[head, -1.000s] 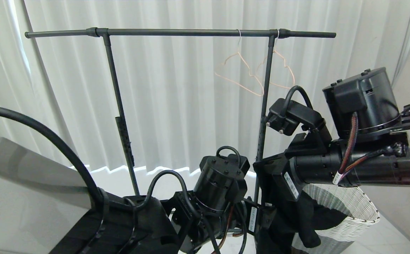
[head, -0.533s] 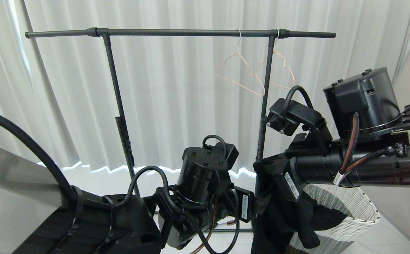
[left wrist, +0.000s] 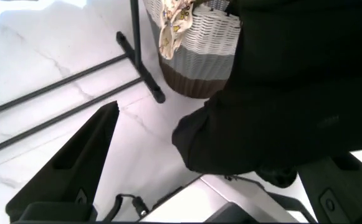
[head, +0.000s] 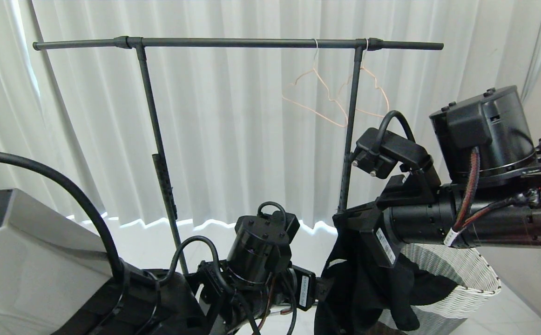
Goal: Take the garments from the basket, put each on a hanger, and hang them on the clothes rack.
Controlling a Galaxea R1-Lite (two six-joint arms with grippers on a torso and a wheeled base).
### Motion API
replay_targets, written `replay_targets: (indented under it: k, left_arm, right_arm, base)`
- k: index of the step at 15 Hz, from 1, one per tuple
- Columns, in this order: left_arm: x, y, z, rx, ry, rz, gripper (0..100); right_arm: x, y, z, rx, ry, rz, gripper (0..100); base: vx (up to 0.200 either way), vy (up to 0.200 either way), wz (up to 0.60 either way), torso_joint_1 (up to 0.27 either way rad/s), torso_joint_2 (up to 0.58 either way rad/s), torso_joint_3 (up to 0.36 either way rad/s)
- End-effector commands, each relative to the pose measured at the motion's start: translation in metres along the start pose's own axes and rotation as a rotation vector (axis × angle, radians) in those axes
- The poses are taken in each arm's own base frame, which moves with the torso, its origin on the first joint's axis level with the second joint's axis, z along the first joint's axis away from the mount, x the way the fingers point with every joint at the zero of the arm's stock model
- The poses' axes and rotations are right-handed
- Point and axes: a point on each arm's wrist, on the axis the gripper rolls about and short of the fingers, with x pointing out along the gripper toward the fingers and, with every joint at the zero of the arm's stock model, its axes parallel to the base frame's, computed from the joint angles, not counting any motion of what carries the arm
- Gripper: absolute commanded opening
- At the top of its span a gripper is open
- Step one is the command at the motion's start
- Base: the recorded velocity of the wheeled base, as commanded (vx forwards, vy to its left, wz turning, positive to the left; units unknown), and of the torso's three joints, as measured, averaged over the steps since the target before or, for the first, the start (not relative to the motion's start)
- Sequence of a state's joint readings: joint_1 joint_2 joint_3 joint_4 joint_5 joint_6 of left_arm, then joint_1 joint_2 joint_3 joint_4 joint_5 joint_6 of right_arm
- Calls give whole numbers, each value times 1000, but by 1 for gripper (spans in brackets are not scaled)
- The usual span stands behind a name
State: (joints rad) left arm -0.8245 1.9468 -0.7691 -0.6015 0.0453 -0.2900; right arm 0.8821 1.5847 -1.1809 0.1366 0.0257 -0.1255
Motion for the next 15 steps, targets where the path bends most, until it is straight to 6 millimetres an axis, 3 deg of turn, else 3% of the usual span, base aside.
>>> replay_targets:
  k: [1, 7, 14, 15]
  left_arm:
    - [0, 1, -4, 1, 6, -1, 100]
    - [18, 1, -30, 19, 83, 12, 100]
    - [12, 7, -52, 37, 143, 75, 100]
    - [12, 6, -52, 39, 144, 73, 0]
  right_arm:
    - [0, 0, 0, 0, 0, 0, 0]
    - [-9, 0, 6, 0, -29, 29, 0]
    - [-11, 0, 5, -1, -27, 28, 0]
    - [-11, 1, 5, -2, -26, 29, 0]
  base:
    - [0, 0, 0, 0, 0, 0]
    - [0, 0, 0, 0, 0, 0]
    - [0, 0, 0, 0, 0, 0]
    - [0, 0, 0, 0, 0, 0]
